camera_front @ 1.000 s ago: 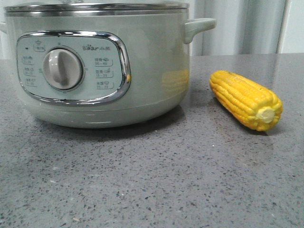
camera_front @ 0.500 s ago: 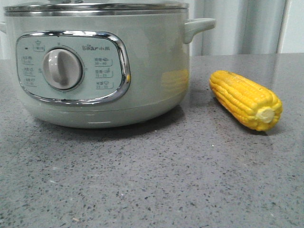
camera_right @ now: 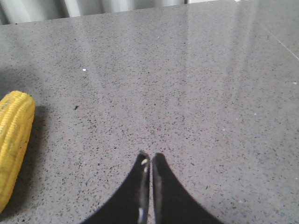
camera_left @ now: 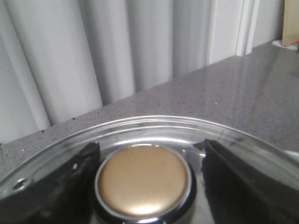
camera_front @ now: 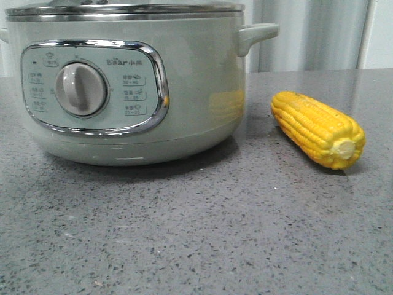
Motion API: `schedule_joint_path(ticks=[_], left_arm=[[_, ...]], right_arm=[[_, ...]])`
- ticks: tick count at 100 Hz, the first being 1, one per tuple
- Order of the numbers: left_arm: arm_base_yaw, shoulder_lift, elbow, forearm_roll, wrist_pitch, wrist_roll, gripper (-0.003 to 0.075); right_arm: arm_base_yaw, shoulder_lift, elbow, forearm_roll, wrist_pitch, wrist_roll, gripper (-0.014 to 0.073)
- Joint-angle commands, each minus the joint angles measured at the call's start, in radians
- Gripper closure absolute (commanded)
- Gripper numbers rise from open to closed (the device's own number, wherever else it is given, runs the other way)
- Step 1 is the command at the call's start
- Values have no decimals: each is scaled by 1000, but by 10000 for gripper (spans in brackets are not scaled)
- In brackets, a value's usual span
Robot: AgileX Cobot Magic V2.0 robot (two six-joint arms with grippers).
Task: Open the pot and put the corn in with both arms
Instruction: 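Close the left gripper on the knob and lift the lid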
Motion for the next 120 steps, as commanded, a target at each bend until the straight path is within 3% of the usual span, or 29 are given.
schedule_joint_path(ticks=[1,33,38,56,62,92,120], left_arm=[[-6,-30,-27,-3,-56,-6,301],[-6,-30,-27,-15,-54,-6,325],[-6,-30,-27,-15,-54,-6,374],[-6,-30,-27,-15,-56,-6,673],[-6,-30,-27,-15,-60,-6,741],[-6,-74,-33,-15,-136,-6,741],[-4,-242,-33,13,-196,24,741]], right_arm=[[4,14,-28,-1,-83,-4,667],[4,14,-28,-1,-83,-4,667],[4,14,-28,-1,-83,-4,667],[4,14,-28,-1,-83,-4,667],[4,14,-28,-1,-83,-4,667],[4,14,-28,-1,-85,-4,667],[4,14,-28,-1,-87,-4,667]])
